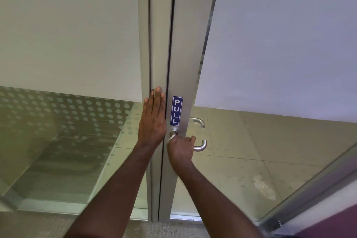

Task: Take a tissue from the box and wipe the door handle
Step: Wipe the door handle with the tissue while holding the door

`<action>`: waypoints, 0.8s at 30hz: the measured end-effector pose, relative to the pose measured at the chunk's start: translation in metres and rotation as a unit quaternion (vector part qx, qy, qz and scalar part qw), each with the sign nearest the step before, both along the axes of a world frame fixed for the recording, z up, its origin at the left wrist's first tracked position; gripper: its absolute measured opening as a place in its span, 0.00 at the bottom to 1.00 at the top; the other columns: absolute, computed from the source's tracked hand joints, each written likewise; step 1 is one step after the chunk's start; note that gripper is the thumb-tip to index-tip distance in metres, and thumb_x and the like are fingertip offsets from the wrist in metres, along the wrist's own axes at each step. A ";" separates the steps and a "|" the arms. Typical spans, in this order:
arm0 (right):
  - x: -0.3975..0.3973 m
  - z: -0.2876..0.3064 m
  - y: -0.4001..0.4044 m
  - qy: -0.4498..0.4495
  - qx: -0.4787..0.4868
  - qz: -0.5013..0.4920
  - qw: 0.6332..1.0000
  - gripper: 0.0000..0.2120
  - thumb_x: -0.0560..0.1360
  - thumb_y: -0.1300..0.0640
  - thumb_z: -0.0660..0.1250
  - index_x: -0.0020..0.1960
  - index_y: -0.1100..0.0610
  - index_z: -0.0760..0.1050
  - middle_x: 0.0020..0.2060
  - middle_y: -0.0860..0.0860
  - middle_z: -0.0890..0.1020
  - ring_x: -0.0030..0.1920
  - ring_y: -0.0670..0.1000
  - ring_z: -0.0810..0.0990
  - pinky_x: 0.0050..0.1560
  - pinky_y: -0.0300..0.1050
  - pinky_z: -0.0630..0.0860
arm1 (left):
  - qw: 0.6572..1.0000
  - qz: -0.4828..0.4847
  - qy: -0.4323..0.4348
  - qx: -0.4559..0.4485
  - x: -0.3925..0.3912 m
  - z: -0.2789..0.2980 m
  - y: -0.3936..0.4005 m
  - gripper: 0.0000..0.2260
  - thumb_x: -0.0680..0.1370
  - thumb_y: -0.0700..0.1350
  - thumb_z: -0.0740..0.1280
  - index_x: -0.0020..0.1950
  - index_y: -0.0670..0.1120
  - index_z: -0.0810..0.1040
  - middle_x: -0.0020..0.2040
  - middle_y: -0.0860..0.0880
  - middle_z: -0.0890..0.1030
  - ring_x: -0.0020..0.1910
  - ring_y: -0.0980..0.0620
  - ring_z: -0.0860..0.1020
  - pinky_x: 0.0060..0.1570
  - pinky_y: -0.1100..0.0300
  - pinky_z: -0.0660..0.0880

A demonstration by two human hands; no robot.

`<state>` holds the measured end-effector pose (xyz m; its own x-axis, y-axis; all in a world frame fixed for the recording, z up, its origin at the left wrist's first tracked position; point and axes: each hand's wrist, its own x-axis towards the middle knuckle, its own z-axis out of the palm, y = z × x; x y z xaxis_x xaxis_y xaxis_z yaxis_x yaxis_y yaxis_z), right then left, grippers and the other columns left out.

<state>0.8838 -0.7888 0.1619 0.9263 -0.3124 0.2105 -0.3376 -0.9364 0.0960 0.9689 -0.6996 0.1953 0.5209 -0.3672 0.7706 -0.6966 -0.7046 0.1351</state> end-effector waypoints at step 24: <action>-0.043 -0.020 -0.083 -0.274 0.361 -0.126 0.882 0.16 0.83 0.53 0.58 0.51 0.58 0.83 0.44 0.53 0.83 0.42 0.55 0.80 0.40 0.44 0.69 | 0.998 0.035 0.032 0.046 -0.007 0.004 0.000 0.31 0.84 0.49 0.47 0.84 0.40 0.42 0.85 0.40 0.43 0.85 0.42 0.44 0.83 0.46 0.43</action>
